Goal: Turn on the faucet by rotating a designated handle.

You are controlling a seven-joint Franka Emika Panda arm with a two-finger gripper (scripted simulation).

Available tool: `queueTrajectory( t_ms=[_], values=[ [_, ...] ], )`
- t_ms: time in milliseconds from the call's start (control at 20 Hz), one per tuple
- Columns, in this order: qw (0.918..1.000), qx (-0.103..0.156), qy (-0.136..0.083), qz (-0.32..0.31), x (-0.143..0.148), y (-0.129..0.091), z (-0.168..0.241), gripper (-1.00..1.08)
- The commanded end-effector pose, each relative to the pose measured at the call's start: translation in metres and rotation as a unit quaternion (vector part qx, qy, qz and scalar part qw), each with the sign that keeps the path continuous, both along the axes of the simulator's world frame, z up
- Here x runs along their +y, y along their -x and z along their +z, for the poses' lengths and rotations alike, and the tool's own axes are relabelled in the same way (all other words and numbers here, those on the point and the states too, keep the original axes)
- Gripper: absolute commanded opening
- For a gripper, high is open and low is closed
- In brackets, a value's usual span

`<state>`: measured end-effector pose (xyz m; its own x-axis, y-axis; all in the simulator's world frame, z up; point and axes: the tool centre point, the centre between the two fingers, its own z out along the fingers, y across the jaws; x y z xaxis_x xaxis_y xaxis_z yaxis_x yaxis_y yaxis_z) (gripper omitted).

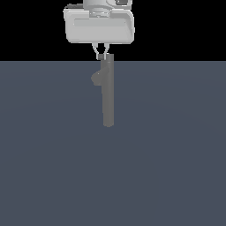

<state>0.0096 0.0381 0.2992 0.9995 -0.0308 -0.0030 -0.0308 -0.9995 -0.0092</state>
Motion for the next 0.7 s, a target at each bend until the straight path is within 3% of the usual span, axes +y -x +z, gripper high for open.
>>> queueTrajectory(
  t_ms=[0, 200, 250, 650],
  values=[
    [0.9998, -0.003, 0.004, -0.02, -0.039, -0.008, 0.001, -1.0],
    [0.9997, -0.002, 0.004, -0.025, -0.059, -0.012, 0.001, -1.0],
    [1.0, 0.008, -0.002, 0.005, -0.015, -0.001, 0.0, -1.0],
    [1.0, 0.004, 0.001, -0.008, -0.042, -0.027, 0.0, -1.0]
  ],
)
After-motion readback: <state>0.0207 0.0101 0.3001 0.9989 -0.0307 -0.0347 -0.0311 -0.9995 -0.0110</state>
